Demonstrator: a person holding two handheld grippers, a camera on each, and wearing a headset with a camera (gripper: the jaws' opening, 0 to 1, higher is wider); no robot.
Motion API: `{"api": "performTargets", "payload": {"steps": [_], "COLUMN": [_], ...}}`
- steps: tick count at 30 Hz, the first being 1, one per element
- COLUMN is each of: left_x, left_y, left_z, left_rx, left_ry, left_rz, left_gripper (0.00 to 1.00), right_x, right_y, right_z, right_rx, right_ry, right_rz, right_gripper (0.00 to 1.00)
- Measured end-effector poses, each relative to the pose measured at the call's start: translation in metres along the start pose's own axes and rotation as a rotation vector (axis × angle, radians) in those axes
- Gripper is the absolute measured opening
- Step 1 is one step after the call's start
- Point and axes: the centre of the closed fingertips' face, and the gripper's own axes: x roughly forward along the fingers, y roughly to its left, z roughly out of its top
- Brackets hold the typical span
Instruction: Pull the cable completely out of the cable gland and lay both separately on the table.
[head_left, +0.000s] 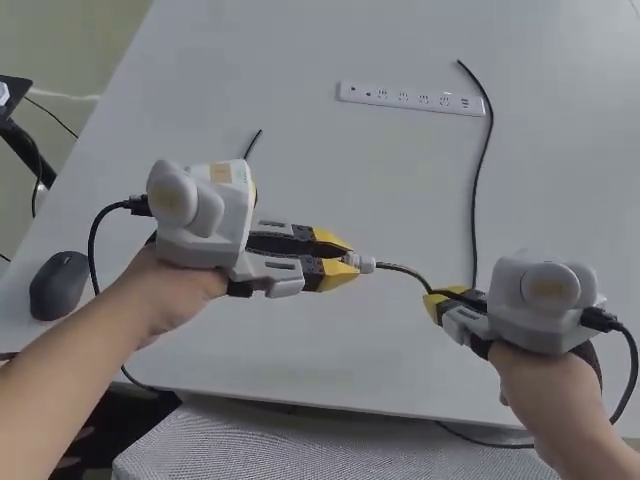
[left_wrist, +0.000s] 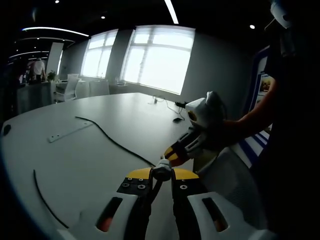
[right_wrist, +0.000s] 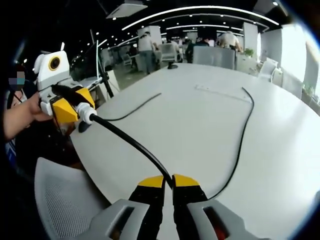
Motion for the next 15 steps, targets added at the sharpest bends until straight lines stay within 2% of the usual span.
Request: {"api": "performTargets", "payload": {"steps": [10,15], "left_x": [-0.0030,-0.0032], "left_y": [0.0014,0.0019], "left_z": [-0.0025,-0.0046], "left_rx": [-0.002,-0.005], "left_ry": [0.010,0.020], "left_rz": [0.004,0.007], "left_gripper": [0.14,0.14], "right_x": [-0.0028,-0.0051], "right_y": [0.0022,0.0033], "right_z": [0.0008,0.0000], "right_rx": [0.009,-0.049], "right_ry": [-0.034,-0.034], "right_rz": [0.035,0.035], "right_gripper": [0.02,0.03]}}
